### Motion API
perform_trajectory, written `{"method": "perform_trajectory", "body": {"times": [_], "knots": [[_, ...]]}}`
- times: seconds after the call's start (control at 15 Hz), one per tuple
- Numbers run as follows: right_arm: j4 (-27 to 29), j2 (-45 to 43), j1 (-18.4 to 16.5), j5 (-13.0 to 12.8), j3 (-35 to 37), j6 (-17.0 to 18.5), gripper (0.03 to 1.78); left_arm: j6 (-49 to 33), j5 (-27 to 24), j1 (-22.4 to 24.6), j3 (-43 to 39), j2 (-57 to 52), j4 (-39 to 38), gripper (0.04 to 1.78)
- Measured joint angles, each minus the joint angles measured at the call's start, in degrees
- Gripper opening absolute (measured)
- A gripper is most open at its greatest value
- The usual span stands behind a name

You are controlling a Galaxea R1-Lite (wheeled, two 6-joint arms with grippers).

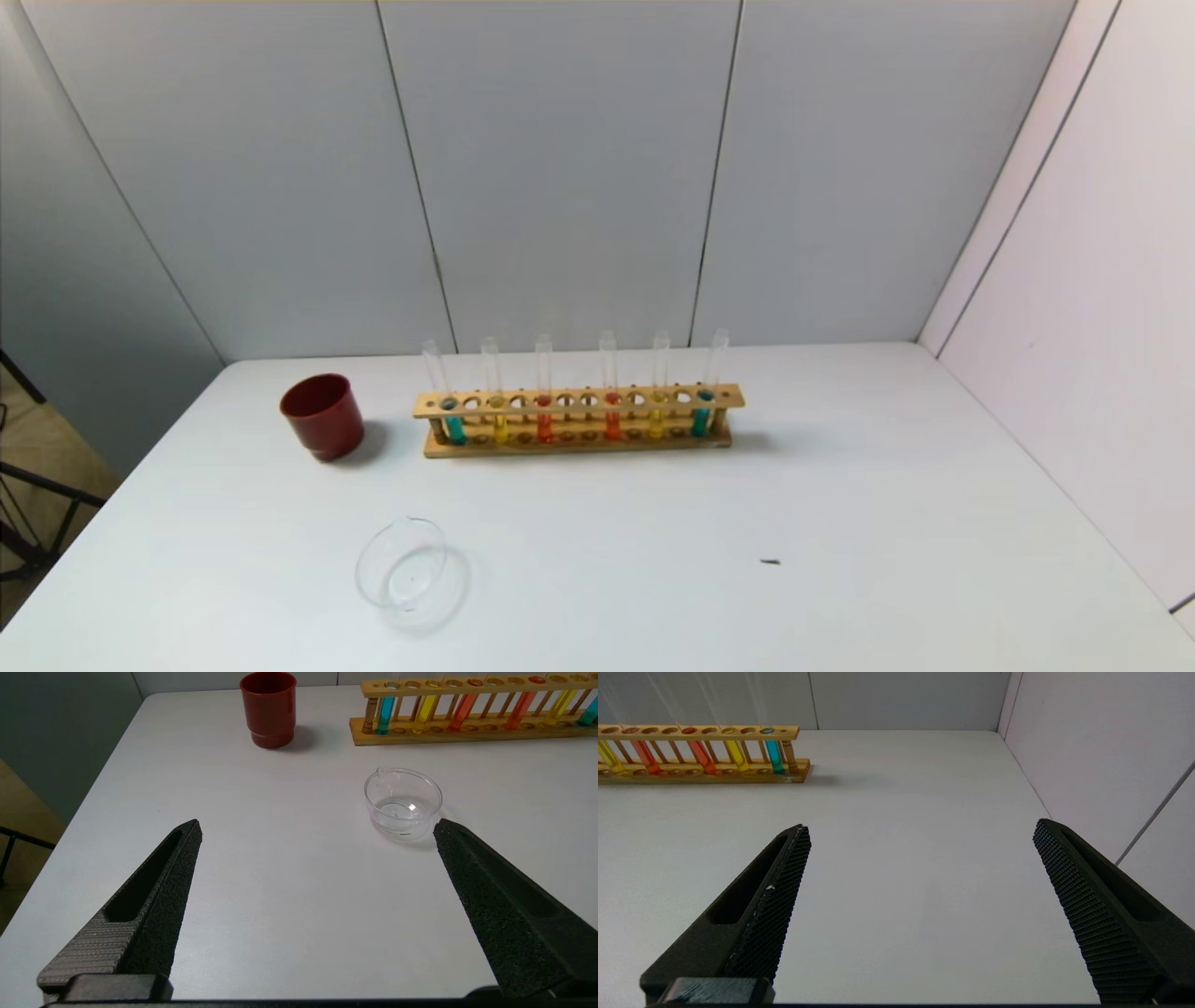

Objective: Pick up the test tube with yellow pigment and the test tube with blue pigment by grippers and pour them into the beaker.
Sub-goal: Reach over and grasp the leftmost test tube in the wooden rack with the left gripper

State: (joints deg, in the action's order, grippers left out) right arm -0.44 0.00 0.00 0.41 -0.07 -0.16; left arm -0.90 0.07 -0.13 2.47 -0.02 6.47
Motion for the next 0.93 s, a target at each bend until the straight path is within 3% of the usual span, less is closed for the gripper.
{"method": "perform_trajectory", "body": {"times": [0.6, 0.93], "knots": [[0.02, 0.00, 0.00, 0.00, 0.00, 0.00, 1.74, 1.00, -0.10, -0.02, 0.44, 0.00, 0.41, 1.75], [0.02, 0.00, 0.00, 0.00, 0.00, 0.00, 1.74, 0.79, -2.18, -0.20, 8.63, 4.66, 0.68, 1.75]]}}
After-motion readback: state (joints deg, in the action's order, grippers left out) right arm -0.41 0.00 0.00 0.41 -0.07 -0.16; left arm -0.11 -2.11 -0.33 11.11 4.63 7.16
